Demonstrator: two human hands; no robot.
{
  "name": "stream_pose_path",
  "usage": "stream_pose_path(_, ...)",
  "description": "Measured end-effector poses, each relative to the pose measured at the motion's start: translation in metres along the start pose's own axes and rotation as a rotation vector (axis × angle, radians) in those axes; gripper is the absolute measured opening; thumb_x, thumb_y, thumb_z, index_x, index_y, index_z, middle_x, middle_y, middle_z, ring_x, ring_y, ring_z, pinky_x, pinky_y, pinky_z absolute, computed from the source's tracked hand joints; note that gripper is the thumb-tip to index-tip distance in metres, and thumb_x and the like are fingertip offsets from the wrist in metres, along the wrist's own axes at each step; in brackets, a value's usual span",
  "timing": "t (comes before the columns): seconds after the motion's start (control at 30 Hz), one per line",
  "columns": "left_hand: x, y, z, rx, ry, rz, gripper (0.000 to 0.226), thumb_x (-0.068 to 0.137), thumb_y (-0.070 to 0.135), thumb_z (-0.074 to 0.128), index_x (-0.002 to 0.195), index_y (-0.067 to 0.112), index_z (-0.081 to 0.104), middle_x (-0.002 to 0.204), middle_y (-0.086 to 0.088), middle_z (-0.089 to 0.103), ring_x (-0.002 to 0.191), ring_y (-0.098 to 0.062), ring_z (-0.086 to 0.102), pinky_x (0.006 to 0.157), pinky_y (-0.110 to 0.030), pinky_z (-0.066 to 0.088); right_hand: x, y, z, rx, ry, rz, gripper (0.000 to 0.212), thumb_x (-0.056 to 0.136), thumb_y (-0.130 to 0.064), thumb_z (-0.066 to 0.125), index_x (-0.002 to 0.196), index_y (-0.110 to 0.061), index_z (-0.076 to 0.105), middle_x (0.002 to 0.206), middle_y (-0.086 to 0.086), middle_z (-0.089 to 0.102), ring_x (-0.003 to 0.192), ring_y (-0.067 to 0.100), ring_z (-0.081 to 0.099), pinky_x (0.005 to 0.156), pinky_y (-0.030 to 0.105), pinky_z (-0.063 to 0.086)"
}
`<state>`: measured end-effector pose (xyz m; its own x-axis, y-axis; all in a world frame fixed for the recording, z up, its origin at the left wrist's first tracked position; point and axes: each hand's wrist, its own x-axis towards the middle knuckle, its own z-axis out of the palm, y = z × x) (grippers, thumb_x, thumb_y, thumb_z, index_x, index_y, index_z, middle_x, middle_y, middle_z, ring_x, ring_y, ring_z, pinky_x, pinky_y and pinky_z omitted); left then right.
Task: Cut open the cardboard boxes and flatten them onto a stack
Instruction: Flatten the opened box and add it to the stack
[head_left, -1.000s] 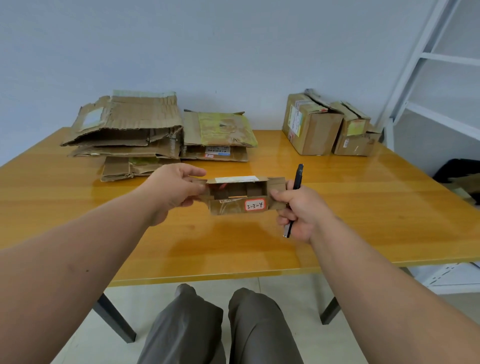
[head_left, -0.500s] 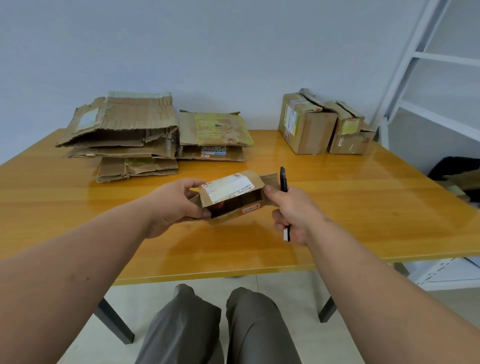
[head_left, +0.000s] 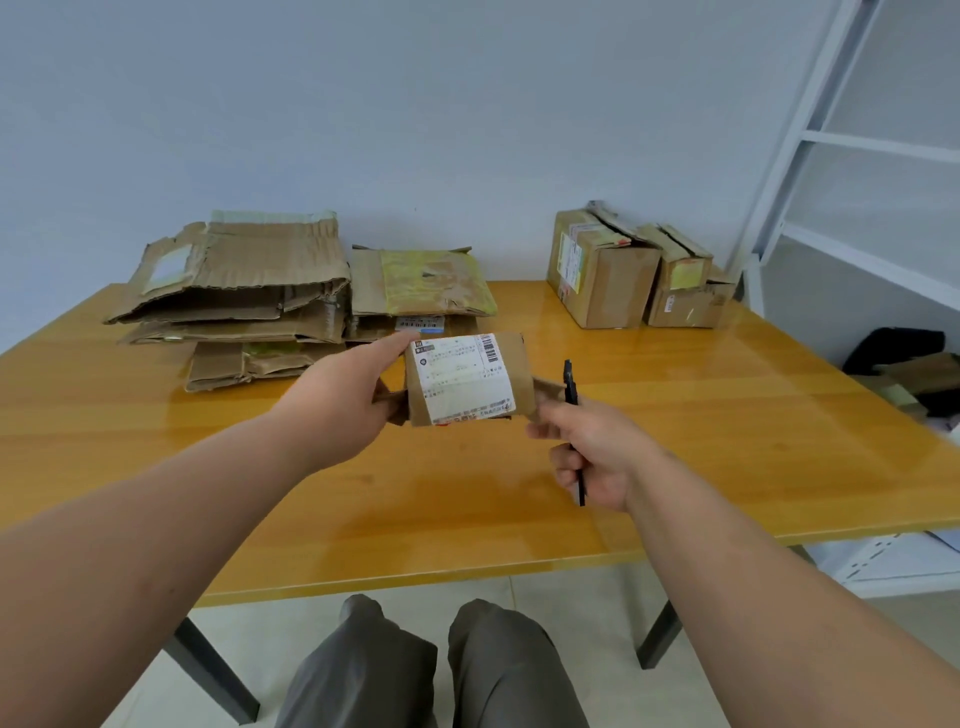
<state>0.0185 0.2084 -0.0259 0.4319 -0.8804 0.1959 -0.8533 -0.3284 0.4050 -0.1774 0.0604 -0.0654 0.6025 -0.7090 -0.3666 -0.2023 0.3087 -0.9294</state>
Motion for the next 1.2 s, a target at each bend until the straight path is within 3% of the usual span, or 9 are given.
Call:
stream_pose_path(0.13,0.000,-0.003,-0.005,-0.006,0.050,0.030,0.070,0.098,0.019,0.055,0.144,0.057,0.016,0.149,0.009,0.041,0.072,-0.009,0.067,0.068,-0.038,0.059,-0.006,-0.005,-0.002,0.030,-0.083,0.012,0.011,0.100,-0.020,0.053,0.107,-0.021,0.061,0.062,0.003,0.053,0.036,0.007,0.023,0.041,0.020,0.022)
stream_pose_path(0.23,-0.001,-0.001,-0.003,-0.117,-0.008,0.008,0.072,0.101,0.013,0.048,0.137,0.065,0.014,0.145,0.009,0.042,0.061,-0.004,0.069,0.067,-0.037,0.060,-0.005,-0.007,-0.002,0.214,-0.110,0.007,0.036,0.094,0.000,0.036,0.115,-0.014,0.063,0.086,0.010,0.074,0.036,0.007,0.021,0.042,0.022,0.022)
stream_pose_path(0.33,-0.007,0.000,-0.001,-0.121,0.005,0.101,0.091,0.095,-0.003,0.050,0.126,0.075,0.015,0.141,0.013,0.046,0.076,0.000,0.067,0.078,-0.034,0.056,-0.004,-0.006,-0.006,0.399,-0.127,0.050,0.041,0.085,-0.008,0.033,0.108,-0.004,0.067,0.105,0.015,0.074,0.034,0.009,0.020,0.041,0.021,0.022)
stream_pose_path(0.43,-0.005,0.000,0.006,-0.139,0.012,0.150,0.101,0.088,-0.015,0.051,0.133,0.070,0.022,0.144,0.014,0.042,0.099,-0.008,0.062,0.086,-0.035,0.054,-0.003,-0.006,-0.006,0.326,-0.069,0.036,0.022,0.092,-0.022,0.048,0.090,-0.013,0.067,0.076,0.002,0.072,0.033,0.008,0.020,0.040,0.020,0.022)
stream_pose_path(0.63,0.000,0.004,0.000,-1.054,-0.201,-0.266,0.099,0.083,-0.029,0.040,0.145,0.047,0.038,0.139,0.004,0.052,0.104,-0.027,0.070,0.091,-0.046,0.055,0.003,0.001,0.002,0.255,0.076,-0.061,0.026,0.090,0.008,0.048,0.084,-0.016,0.057,0.073,0.007,0.064,0.032,0.007,0.022,0.037,0.020,0.022)
stream_pose_path(0.73,0.000,0.000,-0.001,-1.271,-0.251,-0.355,0.077,0.089,-0.021,0.031,0.147,0.028,0.039,0.134,-0.011,0.058,0.106,-0.036,0.068,0.092,-0.047,0.052,0.006,0.003,0.003,0.286,0.130,-0.107,0.034,0.090,0.011,0.040,0.083,-0.018,0.055,0.064,0.004,0.059,0.033,0.008,0.023,0.038,0.022,0.021)
stream_pose_path(0.83,-0.001,-0.003,-0.003,-1.337,-0.415,-0.484,0.040,0.102,0.014,0.031,0.138,0.009,0.049,0.124,-0.021,0.065,0.113,-0.040,0.063,0.091,-0.047,0.051,0.008,0.004,0.005,0.204,0.142,-0.164,0.033,0.092,0.011,0.040,0.099,-0.017,0.054,0.067,0.005,0.057,0.033,0.008,0.027,0.039,0.025,0.024)
stream_pose_path(0.93,-0.004,-0.007,0.001,-1.166,-0.558,-0.544,0.059,0.090,0.054,0.050,0.127,0.009,0.058,0.115,-0.019,0.069,0.094,-0.031,0.070,0.077,-0.039,0.055,0.009,0.005,0.009,0.095,0.173,-0.206,0.039,0.091,0.011,0.045,0.111,-0.022,0.053,0.077,0.005,0.060,0.038,0.008,0.038,0.042,0.028,0.028)
stream_pose_path(1.2,-0.005,-0.003,0.004,-1.086,-0.474,-0.548,0.052,0.070,0.052,0.065,0.111,0.020,0.067,0.099,-0.007,0.071,0.089,-0.022,0.060,0.070,-0.032,0.043,0.007,0.008,0.016,0.001,0.161,-0.143,0.021,0.093,0.003,0.049,0.092,-0.016,0.059,0.068,0.005,0.051,0.045,0.012,0.030,0.041,0.026,0.026)
